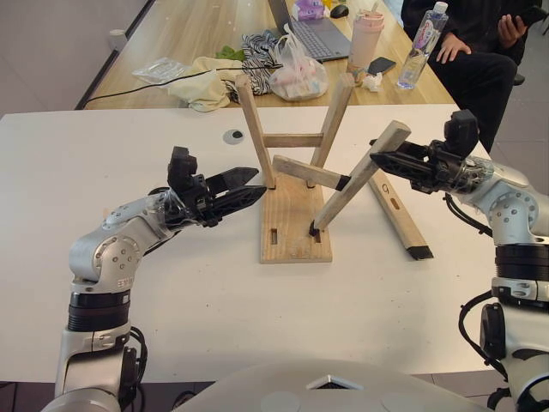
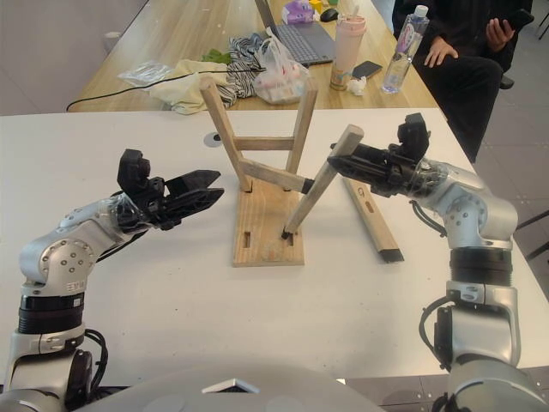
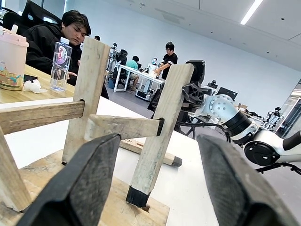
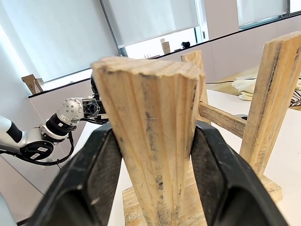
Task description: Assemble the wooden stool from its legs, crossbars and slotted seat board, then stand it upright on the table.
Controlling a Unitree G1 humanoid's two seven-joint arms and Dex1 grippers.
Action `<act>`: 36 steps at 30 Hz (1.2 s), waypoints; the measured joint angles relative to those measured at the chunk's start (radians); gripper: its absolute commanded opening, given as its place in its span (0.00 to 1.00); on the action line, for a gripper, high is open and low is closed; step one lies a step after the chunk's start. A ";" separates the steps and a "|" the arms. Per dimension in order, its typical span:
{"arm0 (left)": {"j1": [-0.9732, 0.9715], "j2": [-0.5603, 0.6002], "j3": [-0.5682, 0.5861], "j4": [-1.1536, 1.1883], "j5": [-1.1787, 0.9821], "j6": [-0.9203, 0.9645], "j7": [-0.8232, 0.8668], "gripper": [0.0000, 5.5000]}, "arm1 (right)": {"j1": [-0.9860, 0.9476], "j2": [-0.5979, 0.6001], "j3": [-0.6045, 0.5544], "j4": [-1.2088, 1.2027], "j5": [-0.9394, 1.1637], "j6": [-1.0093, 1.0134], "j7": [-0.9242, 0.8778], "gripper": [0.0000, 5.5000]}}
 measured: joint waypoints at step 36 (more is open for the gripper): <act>0.018 -0.012 -0.055 0.064 0.108 -0.019 0.026 0.54 | -0.030 -0.133 0.173 -0.187 -0.145 -0.151 0.156 0.37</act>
